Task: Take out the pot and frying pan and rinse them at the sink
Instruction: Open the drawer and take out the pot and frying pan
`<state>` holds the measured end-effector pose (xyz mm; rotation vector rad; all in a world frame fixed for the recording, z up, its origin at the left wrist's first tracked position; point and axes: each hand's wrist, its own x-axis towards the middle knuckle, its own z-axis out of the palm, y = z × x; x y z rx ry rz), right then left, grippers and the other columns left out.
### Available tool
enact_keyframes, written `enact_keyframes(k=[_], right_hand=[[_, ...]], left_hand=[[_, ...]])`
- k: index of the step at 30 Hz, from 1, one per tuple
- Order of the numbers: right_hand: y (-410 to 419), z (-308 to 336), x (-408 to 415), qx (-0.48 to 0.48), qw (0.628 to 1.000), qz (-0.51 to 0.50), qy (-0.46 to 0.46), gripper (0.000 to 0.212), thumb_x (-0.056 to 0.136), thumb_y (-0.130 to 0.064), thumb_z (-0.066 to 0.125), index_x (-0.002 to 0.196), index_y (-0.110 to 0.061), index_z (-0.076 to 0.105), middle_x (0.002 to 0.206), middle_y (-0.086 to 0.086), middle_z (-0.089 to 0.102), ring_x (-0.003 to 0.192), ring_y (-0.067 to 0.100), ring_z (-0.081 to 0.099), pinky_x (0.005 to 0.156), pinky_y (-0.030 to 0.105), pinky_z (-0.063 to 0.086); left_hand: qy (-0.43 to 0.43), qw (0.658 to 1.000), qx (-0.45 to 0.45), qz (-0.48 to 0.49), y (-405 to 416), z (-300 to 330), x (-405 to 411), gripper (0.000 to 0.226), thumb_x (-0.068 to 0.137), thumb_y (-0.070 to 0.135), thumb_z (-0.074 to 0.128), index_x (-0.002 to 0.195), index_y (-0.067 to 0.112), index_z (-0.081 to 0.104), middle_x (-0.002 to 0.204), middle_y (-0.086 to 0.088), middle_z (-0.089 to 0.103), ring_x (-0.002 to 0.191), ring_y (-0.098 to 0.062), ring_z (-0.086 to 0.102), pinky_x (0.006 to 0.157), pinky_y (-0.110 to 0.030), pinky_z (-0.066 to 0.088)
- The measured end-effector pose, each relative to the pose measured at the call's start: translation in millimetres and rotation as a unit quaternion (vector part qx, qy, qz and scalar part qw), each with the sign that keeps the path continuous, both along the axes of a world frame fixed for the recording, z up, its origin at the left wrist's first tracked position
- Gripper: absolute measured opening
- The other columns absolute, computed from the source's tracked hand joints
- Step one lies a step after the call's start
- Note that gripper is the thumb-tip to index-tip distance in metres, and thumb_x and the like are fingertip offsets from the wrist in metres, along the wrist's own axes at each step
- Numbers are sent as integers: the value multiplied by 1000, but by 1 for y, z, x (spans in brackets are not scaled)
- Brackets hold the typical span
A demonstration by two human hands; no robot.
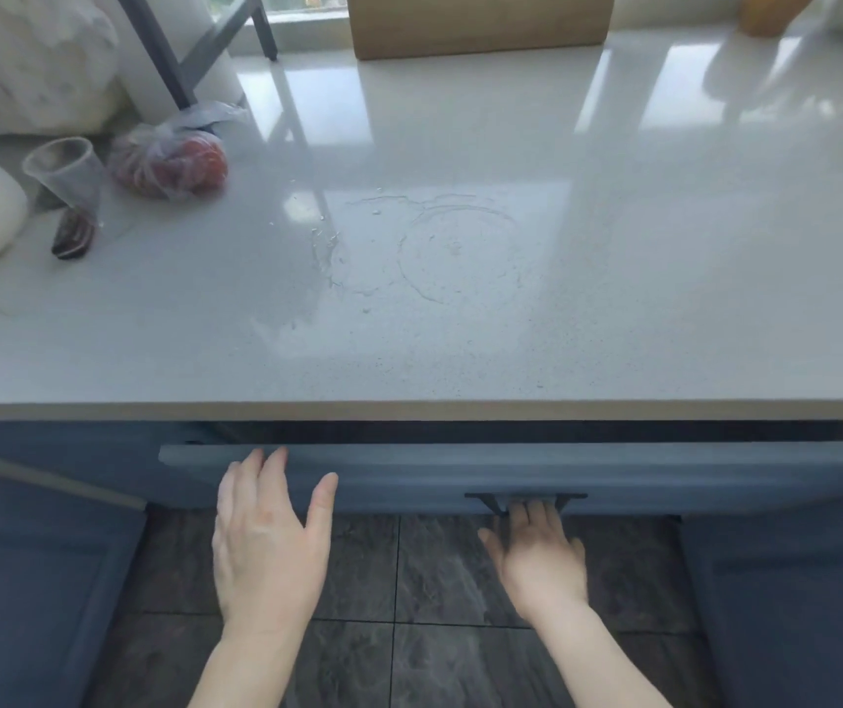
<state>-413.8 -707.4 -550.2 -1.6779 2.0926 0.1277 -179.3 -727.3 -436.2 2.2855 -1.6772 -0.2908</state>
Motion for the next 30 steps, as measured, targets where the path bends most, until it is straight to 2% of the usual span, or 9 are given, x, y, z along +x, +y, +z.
enact_keyframes(k=[2, 5, 7, 9, 12, 15, 19, 26, 30], right_hand=[[14, 1, -1, 23, 1000, 1, -1, 56, 86, -59, 41, 105, -14, 69, 105, 4, 64, 105, 27, 63, 69, 46, 53], [40, 24, -1, 8, 999, -5, -47, 57, 92, -56, 49, 140, -24, 45, 137, -2, 47, 133, 20, 43, 99, 41, 44], [59, 53, -4, -67, 992, -48, -93, 47, 92, -52, 55, 131, -28, 51, 125, -7, 54, 119, 17, 54, 89, 33, 47], [74, 90, -13, -213, 960, -121, -135, 32, 86, -42, 69, 112, -25, 63, 105, -10, 60, 99, 15, 61, 77, 32, 49], [71, 113, -52, -352, 910, -209, -75, 38, 81, -30, 77, 112, -13, 64, 105, 1, 60, 99, 23, 57, 82, 42, 48], [52, 119, -94, -285, 928, -240, -4, 64, 82, -42, 72, 132, -6, 54, 128, 15, 54, 121, 34, 49, 97, 50, 44], [61, 108, -114, -125, 963, -233, 56, 108, 79, -72, 56, 154, -4, 19, 161, 16, 19, 148, 33, 16, 120, 47, 18], [104, 108, -110, -87, 968, -231, 38, 118, 78, -83, 41, 156, -5, -1, 165, 11, 1, 152, 24, 0, 123, 40, 2], [134, 110, -105, -92, 968, -233, 32, 118, 77, -83, 42, 156, -4, 1, 164, 11, 3, 152, 24, 2, 123, 40, 0]], left_hand=[[-6, 1000, 9, -11, 4, -1, -3, 79, 86, 62, 33, 142, 9, 47, 150, -12, 41, 143, -29, 28, 109, -53, 35], [-30, 998, 45, -23, 12, -6, -5, 86, 88, 70, 30, 148, 10, 38, 156, -11, 33, 147, -29, 21, 114, -50, 29], [-66, 995, 65, -25, 19, -10, -6, 94, 87, 78, 23, 147, 7, 40, 154, -13, 36, 146, -32, 23, 114, -50, 27], [-94, 992, 82, -14, 26, -12, -8, 102, 81, 79, 15, 144, 4, 44, 151, -15, 40, 143, -33, 28, 114, -50, 23], [-96, 989, 108, 20, 37, -11, -10, 112, 76, 84, 10, 145, 0, 41, 152, -17, 38, 145, -33, 24, 116, -48, 14], [-79, 988, 126, 35, 48, -9, -9, 114, 78, 88, 18, 148, -1, 33, 156, -16, 32, 148, -30, 17, 120, -45, 9], [-88, 986, 139, 33, 66, -4, -8, 111, 75, 82, 25, 149, -2, 31, 157, -15, 31, 148, -29, 17, 121, -43, 11], [-96, 981, 163, 30, 105, -2, -4, 117, 74, 87, 22, 150, -2, 29, 157, -16, 31, 147, -30, 19, 120, -43, 13], [-97, 981, 163, 35, 135, -6, 0, 124, 67, 89, 16, 143, -5, 41, 150, -19, 41, 142, -34, 29, 117, -47, 20]])
